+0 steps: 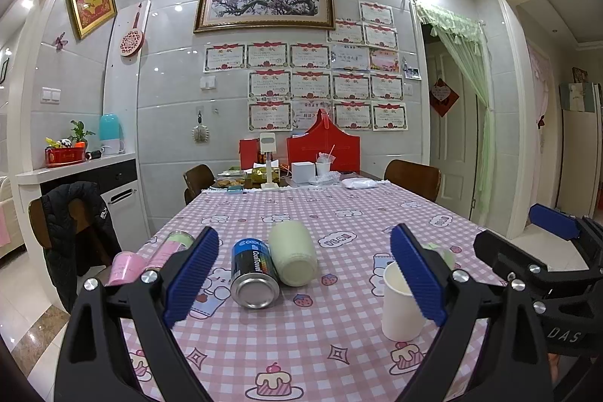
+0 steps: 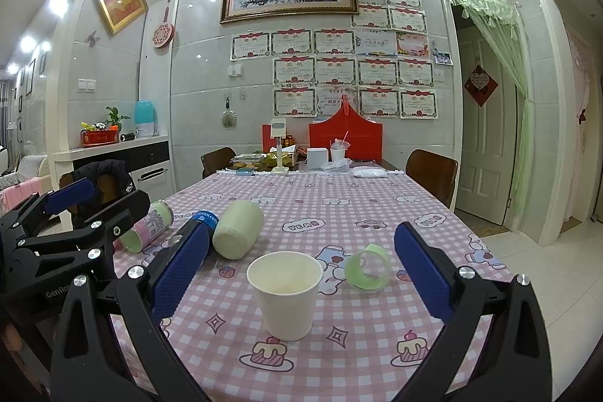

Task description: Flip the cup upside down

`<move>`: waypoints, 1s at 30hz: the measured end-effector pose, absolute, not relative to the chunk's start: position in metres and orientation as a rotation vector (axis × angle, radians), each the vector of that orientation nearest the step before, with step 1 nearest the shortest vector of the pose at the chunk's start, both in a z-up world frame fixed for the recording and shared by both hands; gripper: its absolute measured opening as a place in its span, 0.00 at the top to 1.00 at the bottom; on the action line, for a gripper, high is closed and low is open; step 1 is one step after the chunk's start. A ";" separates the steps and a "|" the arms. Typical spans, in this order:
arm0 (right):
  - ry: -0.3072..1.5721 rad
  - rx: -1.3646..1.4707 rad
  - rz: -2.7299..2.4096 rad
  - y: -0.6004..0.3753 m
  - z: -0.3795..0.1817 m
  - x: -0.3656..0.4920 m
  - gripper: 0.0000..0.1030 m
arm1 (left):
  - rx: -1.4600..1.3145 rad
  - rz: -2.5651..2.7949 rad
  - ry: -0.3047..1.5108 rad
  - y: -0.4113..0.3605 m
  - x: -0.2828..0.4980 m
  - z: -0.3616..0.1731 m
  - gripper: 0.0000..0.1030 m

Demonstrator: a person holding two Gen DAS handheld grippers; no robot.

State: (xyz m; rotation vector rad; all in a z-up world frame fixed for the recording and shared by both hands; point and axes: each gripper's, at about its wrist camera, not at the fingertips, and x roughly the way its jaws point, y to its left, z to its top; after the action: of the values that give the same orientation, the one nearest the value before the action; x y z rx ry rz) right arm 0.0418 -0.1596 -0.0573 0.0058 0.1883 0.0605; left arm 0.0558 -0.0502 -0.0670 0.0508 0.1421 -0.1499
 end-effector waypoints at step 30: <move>0.189 0.004 0.064 -0.158 -0.057 0.046 0.08 | 0.047 -0.133 0.137 -0.052 0.057 -0.067 0.12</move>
State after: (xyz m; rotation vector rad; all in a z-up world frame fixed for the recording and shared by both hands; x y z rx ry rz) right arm 0.0460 -0.1580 -0.0570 0.0044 0.1894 0.0643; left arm 0.0567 -0.0521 -0.0670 0.0466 0.1374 -0.1332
